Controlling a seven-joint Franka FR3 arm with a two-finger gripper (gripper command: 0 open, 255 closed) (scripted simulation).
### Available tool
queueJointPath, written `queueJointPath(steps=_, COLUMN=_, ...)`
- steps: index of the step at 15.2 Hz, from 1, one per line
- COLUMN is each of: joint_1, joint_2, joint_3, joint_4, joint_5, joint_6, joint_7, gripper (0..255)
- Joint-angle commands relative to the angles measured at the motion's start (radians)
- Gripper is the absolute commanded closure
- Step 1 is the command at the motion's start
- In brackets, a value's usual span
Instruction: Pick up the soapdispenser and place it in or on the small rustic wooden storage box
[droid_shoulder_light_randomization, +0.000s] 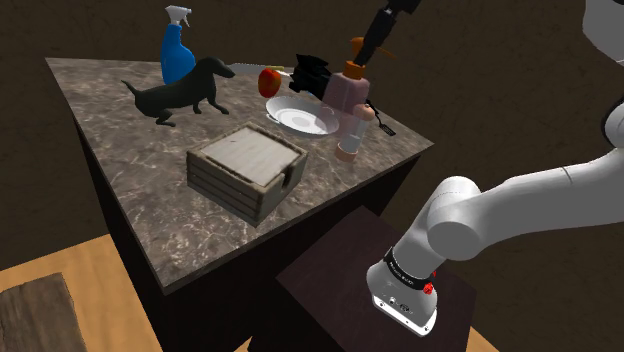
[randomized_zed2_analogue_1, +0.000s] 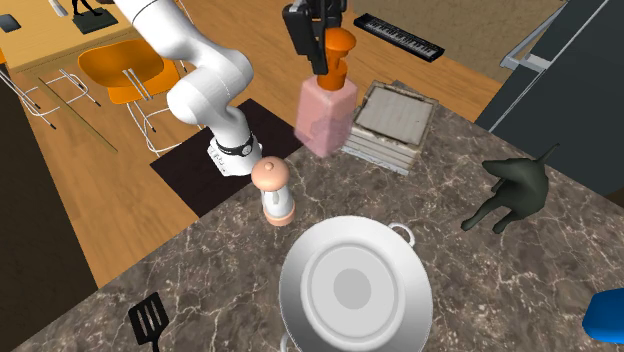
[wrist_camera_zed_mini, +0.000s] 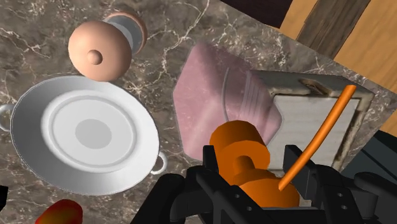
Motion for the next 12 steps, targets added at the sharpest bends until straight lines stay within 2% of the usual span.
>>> queueJointPath(steps=1, joint_1=0.002, joint_2=0.016, joint_3=0.002, joint_4=0.040, joint_5=0.002, joint_6=-0.024, joint_7=0.004, gripper=255)
queueJointPath(steps=6, joint_1=0.004, joint_2=0.048, joint_3=0.001, joint_4=0.126, joint_5=0.003, joint_6=-0.078, joint_7=0.008, gripper=255)
queueJointPath(steps=12, joint_1=0.030, joint_2=0.178, joint_3=0.104, joint_4=0.291, joint_5=0.042, joint_6=-0.102, joint_7=0.135, gripper=255)
